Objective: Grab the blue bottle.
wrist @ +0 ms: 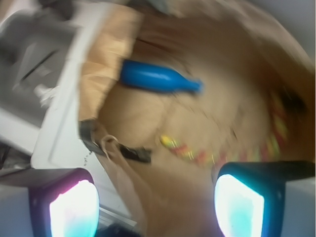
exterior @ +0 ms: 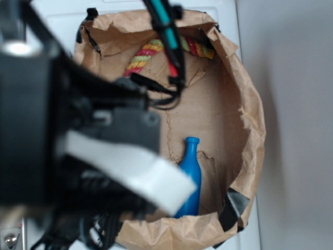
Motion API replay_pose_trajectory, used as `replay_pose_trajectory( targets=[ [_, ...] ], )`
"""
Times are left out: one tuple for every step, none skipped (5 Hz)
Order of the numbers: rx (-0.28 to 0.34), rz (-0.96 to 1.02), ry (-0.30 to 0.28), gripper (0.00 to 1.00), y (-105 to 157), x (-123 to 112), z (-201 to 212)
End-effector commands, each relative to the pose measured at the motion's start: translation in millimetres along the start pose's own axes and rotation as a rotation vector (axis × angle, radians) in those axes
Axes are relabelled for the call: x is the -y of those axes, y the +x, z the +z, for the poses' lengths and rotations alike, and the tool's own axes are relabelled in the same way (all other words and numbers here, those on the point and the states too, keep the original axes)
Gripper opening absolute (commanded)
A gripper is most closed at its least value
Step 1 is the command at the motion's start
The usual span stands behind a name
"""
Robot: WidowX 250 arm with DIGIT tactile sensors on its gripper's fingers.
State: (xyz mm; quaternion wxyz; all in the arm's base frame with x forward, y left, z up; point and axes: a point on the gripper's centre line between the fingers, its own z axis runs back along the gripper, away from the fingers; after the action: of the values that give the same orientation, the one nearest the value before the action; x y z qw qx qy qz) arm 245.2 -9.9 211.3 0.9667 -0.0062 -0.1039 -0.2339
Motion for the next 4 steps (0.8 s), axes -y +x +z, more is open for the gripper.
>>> replay_pose_trajectory(
  targets=[
    [0.045, -0.339, 0.114, 1.00, 6, -32, -18],
    [0.032, -0.344, 0.133, 1.00, 5, -31, -27],
    [0.013, -0.335, 0.151, 1.00, 6, -24, -28],
    [0.013, -0.335, 0.151, 1.00, 6, -24, -28]
  ],
)
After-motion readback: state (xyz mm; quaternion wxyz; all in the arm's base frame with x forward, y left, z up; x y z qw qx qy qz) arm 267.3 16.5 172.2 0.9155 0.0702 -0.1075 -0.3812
